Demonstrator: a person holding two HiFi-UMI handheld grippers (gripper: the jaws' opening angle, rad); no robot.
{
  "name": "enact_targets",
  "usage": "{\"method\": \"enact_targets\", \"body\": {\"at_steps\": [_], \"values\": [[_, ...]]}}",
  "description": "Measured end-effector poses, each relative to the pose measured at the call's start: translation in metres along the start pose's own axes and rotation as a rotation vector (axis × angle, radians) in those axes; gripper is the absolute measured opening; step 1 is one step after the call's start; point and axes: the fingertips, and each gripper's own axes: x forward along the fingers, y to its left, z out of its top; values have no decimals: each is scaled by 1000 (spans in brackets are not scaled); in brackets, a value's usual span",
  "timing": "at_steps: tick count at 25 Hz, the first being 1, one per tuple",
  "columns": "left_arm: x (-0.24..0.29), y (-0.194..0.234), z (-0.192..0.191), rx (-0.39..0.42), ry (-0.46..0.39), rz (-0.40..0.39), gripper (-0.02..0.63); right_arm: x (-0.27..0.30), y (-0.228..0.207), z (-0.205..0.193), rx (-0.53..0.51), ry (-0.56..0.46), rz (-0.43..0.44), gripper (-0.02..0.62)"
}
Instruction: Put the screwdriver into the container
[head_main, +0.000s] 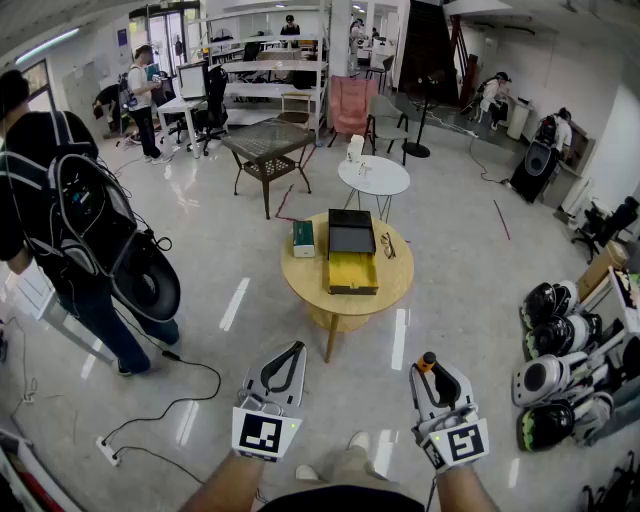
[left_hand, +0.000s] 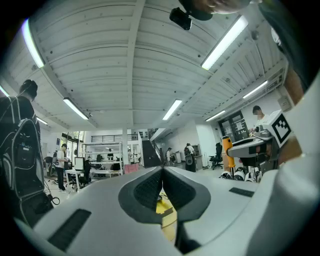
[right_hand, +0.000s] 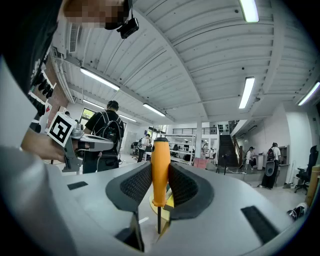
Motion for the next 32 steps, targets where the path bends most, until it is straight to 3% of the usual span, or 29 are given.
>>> {"method": "enact_targets", "body": {"at_steps": [4,10,17,27,32], "values": [[13,-5,4,40,9,-13,17,3,-6,2,-9,-2,8,120],[29,-1,3,-20,-27,17,17,16,-26,-2,4,-9,6,120],[41,1,-5,10,-54,43,17,33,-50,-15,23,4,20,120],[93,2,-37,21,8,56,17,67,-88,-38,52,22,50,120],[109,9,-37,-17,14,72,17,81,-99,-39,57,27,64,120]]}}
